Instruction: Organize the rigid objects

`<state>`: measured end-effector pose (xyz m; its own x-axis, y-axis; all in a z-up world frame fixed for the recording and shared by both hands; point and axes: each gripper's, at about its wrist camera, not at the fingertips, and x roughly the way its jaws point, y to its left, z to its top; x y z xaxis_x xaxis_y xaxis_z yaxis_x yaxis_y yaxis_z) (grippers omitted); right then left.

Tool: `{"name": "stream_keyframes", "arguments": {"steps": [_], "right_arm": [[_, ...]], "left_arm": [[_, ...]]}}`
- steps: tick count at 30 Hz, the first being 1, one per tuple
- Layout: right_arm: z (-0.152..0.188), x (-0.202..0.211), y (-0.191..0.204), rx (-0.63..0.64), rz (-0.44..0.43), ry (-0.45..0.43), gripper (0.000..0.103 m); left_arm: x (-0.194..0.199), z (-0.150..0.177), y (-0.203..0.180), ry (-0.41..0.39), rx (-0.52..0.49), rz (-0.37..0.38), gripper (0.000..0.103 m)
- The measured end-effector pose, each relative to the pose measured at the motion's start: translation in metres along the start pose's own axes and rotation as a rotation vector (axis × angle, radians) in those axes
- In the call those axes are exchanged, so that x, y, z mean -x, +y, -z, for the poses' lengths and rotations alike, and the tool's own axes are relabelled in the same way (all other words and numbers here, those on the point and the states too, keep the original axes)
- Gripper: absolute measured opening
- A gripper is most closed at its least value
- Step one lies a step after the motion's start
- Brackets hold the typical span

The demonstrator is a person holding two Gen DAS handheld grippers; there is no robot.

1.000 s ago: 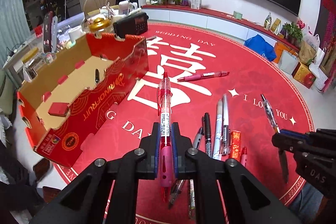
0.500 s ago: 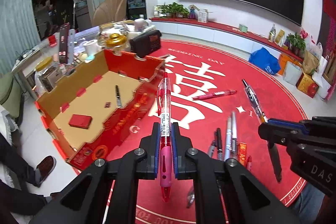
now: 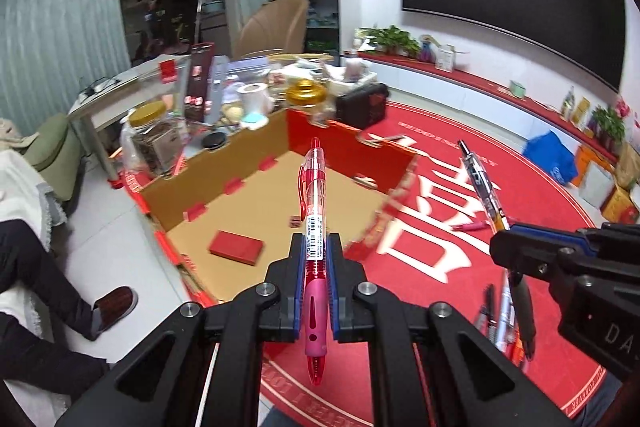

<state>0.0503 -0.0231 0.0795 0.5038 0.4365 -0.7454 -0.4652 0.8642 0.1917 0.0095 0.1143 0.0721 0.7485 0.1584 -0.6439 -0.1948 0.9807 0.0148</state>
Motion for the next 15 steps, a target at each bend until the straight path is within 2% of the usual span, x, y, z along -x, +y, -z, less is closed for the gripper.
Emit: {"name": "stream_keyframes", "arguments": {"steps": [5,15], "right_arm": [[-0.015,-0.014,0.023,0.044,-0.028,0.004,0.011],[-0.04,-0.046,0.048,0.116,-0.023,0.022,0.011]], "left_arm": [[-0.004,-0.006,0.023,0.002,0.042,-0.031,0.011],[-0.019,-0.018,0.053,0.003,0.083,-0.069,0.011]]}}
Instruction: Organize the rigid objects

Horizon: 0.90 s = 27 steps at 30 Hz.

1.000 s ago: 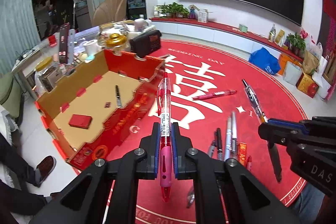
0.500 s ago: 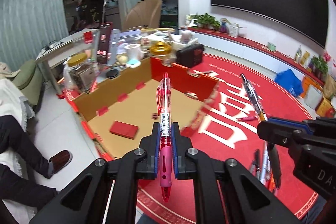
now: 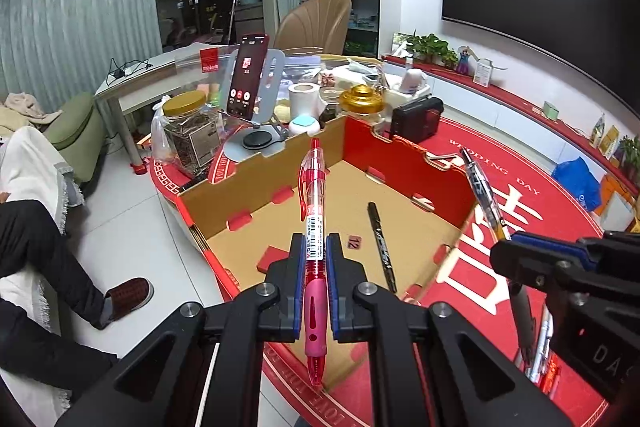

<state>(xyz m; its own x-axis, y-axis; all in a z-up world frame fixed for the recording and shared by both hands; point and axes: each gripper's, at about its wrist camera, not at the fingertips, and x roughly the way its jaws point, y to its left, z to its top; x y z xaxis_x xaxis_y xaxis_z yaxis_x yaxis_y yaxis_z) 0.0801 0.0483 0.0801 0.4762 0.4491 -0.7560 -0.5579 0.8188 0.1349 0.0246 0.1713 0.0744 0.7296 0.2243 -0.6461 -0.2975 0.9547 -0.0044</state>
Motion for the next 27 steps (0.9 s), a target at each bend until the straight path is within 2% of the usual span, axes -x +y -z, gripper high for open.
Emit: {"name": "stream_keyframes", "arguments": {"steps": [15,27], "right_arm": [[-0.028,-0.039,0.01,0.047,-0.01,0.03,0.011],[-0.04,-0.071,0.005,0.034,-0.019,0.058,0.011]], "left_arm": [[-0.039,-0.012,0.009,0.028,0.028,-0.02,0.011],[-0.068,-0.015,0.012,0.068,0.055,-0.022,0.011]]}}
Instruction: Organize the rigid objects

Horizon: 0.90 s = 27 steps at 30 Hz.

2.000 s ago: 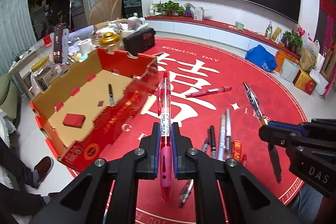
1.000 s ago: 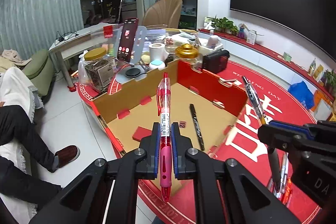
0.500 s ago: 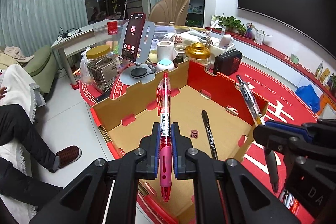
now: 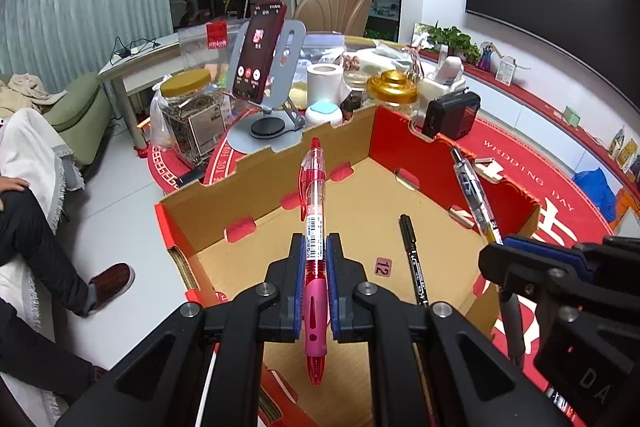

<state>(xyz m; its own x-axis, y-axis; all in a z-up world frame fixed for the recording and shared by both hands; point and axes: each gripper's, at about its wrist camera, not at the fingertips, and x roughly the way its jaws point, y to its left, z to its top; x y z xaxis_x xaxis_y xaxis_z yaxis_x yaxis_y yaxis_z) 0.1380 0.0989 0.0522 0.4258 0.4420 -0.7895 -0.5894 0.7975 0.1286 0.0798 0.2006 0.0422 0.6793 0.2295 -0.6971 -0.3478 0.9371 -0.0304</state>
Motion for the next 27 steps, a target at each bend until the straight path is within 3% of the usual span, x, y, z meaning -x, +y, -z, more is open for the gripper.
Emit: {"name": "stream_keyframes", "arguments": {"steps": [22,27], "right_arm": [[-0.001,-0.039,-0.013,-0.041,0.006,0.058,0.011],[0.0,-0.048,-0.016,-0.053,0.008,0.081,0.011]], "left_arm": [[-0.029,0.002,-0.003,0.112,-0.018,0.014,0.011],[-0.036,0.001,-0.013,0.168,-0.082,0.009,0.011]]}}
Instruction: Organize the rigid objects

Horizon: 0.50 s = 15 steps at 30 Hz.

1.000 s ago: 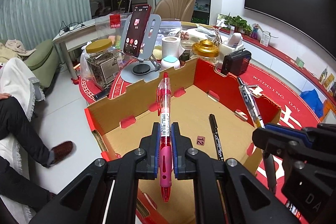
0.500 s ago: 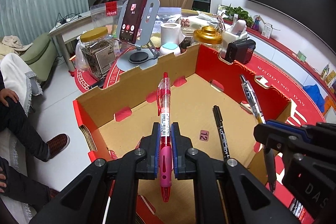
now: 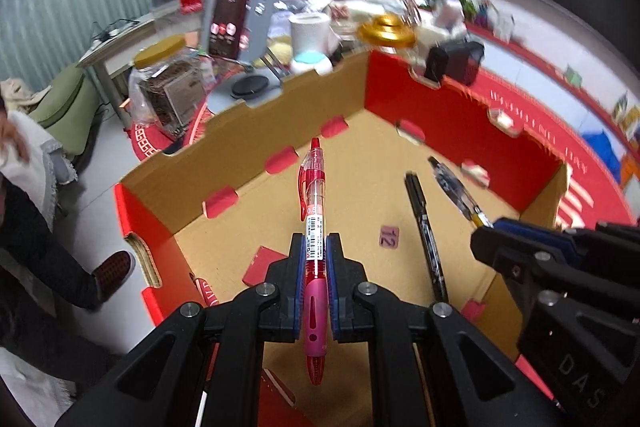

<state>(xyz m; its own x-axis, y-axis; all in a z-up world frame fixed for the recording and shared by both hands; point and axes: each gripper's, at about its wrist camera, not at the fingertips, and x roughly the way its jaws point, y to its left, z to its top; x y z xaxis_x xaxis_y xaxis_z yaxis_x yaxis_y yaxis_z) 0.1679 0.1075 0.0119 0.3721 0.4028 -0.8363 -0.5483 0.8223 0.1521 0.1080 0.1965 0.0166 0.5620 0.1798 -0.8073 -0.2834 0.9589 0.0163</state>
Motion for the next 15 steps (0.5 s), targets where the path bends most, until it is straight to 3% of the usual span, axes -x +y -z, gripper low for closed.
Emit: {"name": "stream_keyframes", "arguments": {"steps": [3,4,5,6,7,8,9,10,11,15], "right_arm": [[0.001,-0.005,-0.002,-0.001,-0.001,0.018,0.011],[0.001,-0.005,-0.003,-0.002,-0.007,0.024,0.011],[0.001,-0.006,-0.004,-0.004,-0.013,0.028,0.011],[0.002,-0.005,-0.005,-0.009,-0.016,0.026,0.011],[0.002,-0.003,-0.007,-0.013,-0.019,0.02,0.015],[0.002,0.0,-0.009,-0.016,-0.023,0.011,0.023],[0.002,0.005,-0.011,-0.027,-0.02,-0.005,0.048],[0.001,0.01,-0.013,-0.033,-0.016,-0.019,0.092],[0.001,0.018,-0.015,-0.035,0.006,-0.048,0.098],[0.007,0.046,-0.022,-0.026,0.004,-0.087,0.099]], "left_arm": [[-0.003,-0.001,-0.006,0.037,-0.035,-0.013,0.014],[-0.005,-0.002,-0.007,0.051,-0.041,-0.015,0.026],[-0.006,-0.002,-0.007,0.064,-0.043,-0.021,0.047],[-0.005,-0.002,-0.006,0.067,-0.038,-0.025,0.059],[-0.002,-0.003,-0.005,0.06,-0.028,-0.023,0.078],[0.002,-0.003,-0.004,0.044,-0.018,-0.037,0.084],[0.005,-0.004,-0.003,0.031,-0.013,-0.032,0.087],[0.009,-0.004,-0.002,0.022,0.001,-0.018,0.095],[0.009,-0.004,0.001,0.018,0.025,-0.009,0.103],[0.013,0.002,-0.001,-0.023,0.033,0.014,0.103]]}}
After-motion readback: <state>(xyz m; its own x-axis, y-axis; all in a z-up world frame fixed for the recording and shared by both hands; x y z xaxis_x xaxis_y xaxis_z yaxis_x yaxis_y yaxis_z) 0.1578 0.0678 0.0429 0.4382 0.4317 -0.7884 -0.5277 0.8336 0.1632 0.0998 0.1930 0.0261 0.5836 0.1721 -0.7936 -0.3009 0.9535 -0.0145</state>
